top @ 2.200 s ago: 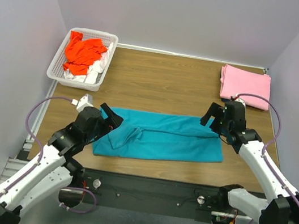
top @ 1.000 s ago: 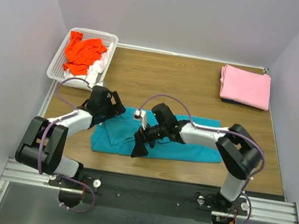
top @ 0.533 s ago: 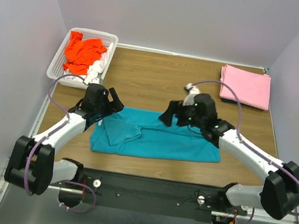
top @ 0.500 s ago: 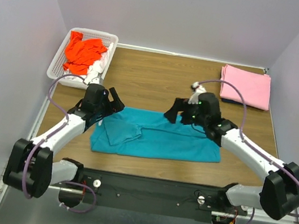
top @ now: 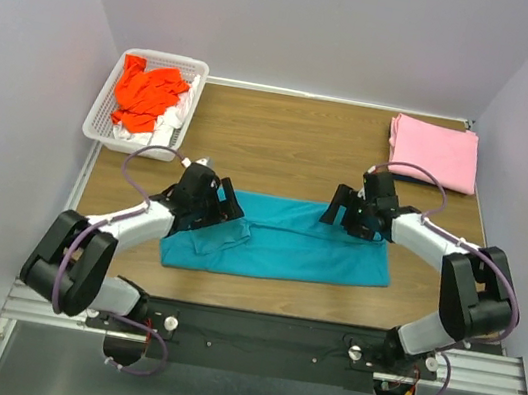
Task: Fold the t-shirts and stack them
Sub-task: Fold the tshirt
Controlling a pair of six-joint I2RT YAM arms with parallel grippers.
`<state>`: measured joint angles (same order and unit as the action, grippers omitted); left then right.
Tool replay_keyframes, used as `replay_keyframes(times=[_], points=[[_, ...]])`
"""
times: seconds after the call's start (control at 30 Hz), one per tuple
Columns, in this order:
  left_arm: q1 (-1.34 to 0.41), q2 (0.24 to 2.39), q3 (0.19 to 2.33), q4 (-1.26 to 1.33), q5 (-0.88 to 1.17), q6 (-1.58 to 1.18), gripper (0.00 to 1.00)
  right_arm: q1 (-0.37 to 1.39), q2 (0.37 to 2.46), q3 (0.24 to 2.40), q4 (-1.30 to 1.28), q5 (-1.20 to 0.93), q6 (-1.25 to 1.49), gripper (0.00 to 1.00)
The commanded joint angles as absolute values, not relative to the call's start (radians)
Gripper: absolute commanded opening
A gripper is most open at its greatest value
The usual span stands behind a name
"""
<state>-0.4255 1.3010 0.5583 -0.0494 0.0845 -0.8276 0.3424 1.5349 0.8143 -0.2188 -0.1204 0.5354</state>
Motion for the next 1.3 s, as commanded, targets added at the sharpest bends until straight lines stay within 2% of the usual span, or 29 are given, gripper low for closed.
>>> replay_keyframes(times=[0.0,0.2,0.3,0.37,0.4,0.5,0.53,0.63,0.9,1.1,1.17,1.27], points=[[-0.426,1.411,0.610,-0.017,0.097,-0.825,0.98,0.322,1.563,0.779,-0.252,-0.127,0.551,1.00],[-0.422,1.708,0.859,-0.026,0.089,-0.752,0.98,0.322,1.517,0.712,-0.262,-0.169,0.508,1.00],[-0.423,1.975,1.104,-0.083,0.123,-0.716,0.98,0.324,1.451,0.646,-0.276,-0.309,0.505,1.00],[-0.431,2.075,1.320,-0.153,0.132,-0.693,0.98,0.350,1.411,0.585,-0.282,-0.366,0.485,1.00],[-0.440,2.167,1.462,-0.181,0.140,-0.680,0.98,0.391,1.379,0.556,-0.290,-0.403,0.457,1.00],[-0.454,2.272,1.633,-0.277,0.144,-0.660,0.98,0.503,1.344,0.531,-0.305,-0.475,0.420,1.00],[-0.459,2.320,1.714,-0.291,0.146,-0.655,0.98,0.622,1.338,0.535,-0.305,-0.495,0.429,1.00],[-0.465,2.384,1.826,-0.343,0.152,-0.647,0.98,0.803,1.351,0.569,-0.307,-0.467,0.466,1.00],[-0.477,2.373,1.859,-0.308,0.202,-0.597,0.98,0.821,1.250,0.707,-0.362,-0.356,0.426,1.00],[-0.479,2.254,1.959,-0.331,0.144,-0.548,0.98,0.813,1.262,0.840,-0.377,-0.028,0.485,1.00],[-0.477,2.192,2.041,-0.365,0.115,-0.534,0.98,0.761,1.298,0.893,-0.377,0.054,0.506,1.00],[-0.476,2.061,2.025,-0.388,0.020,-0.525,0.98,0.655,1.365,0.961,-0.374,0.006,0.514,1.00]])
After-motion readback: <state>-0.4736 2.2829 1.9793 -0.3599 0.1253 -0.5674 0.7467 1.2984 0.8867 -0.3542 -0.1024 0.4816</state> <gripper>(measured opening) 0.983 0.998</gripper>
